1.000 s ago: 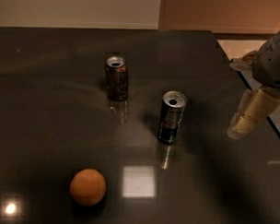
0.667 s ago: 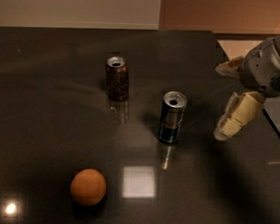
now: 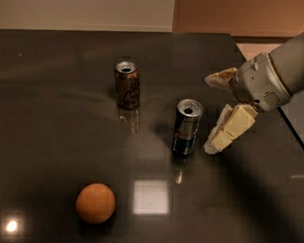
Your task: Knock redbull can over
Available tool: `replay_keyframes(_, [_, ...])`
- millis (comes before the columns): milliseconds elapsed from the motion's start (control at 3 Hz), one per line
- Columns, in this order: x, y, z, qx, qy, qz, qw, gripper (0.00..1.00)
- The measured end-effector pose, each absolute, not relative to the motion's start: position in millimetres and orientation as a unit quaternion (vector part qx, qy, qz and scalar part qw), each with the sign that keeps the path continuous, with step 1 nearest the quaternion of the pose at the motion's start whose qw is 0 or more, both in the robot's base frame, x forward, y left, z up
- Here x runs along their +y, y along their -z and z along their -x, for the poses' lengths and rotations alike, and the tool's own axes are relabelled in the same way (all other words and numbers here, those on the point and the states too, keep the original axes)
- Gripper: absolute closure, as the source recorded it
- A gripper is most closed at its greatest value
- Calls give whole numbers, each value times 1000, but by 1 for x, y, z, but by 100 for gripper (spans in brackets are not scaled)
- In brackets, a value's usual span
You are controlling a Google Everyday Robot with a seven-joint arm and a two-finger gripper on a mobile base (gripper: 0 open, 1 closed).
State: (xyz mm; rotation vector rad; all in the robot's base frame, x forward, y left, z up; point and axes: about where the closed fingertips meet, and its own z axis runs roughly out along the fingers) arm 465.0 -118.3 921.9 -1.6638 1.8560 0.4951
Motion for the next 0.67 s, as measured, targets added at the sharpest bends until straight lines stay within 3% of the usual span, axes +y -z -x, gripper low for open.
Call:
replay_keyframes(333, [-99, -916, -465, 685, -215, 626, 305, 0])
replay_keyframes(667, [-87, -910, -464, 679, -235, 624, 307, 17])
